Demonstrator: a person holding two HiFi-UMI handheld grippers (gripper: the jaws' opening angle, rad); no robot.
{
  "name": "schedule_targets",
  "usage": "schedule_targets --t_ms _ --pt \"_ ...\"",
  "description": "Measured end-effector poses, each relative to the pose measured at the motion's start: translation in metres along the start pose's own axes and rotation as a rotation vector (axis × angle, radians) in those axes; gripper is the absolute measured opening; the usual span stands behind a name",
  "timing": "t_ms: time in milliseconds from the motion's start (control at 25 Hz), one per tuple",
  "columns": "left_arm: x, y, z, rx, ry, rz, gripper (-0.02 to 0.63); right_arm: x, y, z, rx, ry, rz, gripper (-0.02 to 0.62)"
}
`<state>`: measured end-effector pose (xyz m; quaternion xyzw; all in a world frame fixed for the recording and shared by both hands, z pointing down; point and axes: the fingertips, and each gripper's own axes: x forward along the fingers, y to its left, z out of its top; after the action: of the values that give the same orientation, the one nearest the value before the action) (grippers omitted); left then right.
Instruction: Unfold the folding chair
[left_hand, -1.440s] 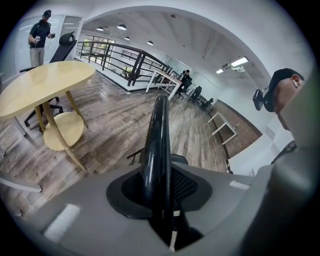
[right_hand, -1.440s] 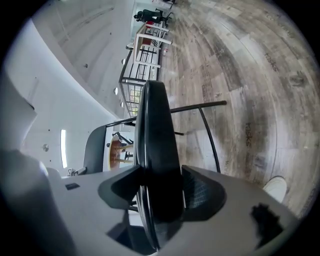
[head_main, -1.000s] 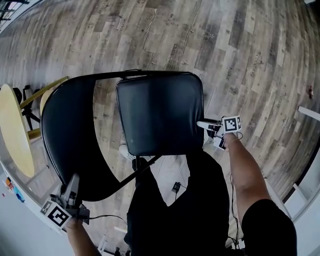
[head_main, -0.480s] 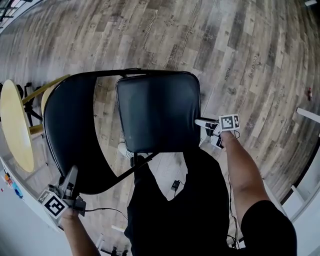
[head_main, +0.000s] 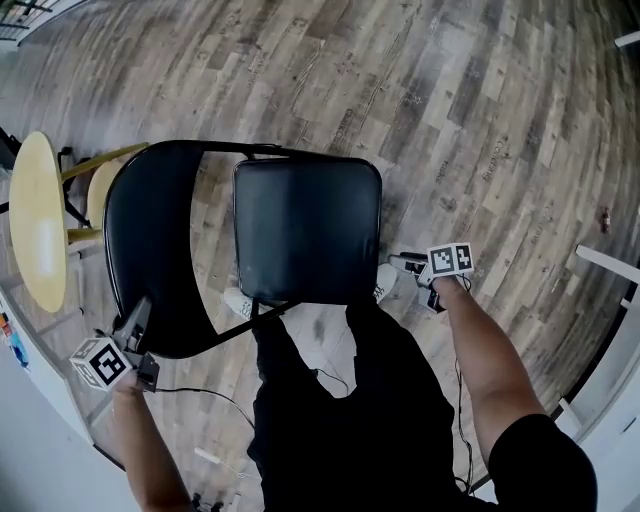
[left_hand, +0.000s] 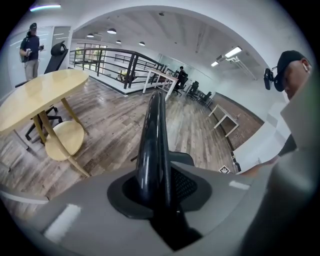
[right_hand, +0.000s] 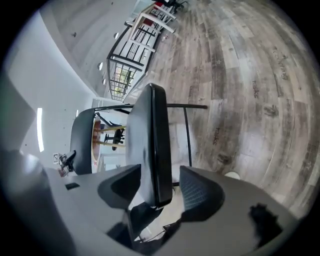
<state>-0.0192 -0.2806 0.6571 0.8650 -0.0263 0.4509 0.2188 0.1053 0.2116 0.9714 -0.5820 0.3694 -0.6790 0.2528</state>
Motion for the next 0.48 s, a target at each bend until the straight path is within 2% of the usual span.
schedule_targets --t_ms 240,480 --pt "0.000 0.002 -0.007 0.005 -0.001 -0.002 0.095 -0.045 0.010 -0.047 -0.039 0.087 -0.046 0.250" --pt "0.003 0.003 -0.009 0.009 0.003 0.014 0.100 -0.079 0.020 -0.075 0.048 0.014 -0.135 0.250"
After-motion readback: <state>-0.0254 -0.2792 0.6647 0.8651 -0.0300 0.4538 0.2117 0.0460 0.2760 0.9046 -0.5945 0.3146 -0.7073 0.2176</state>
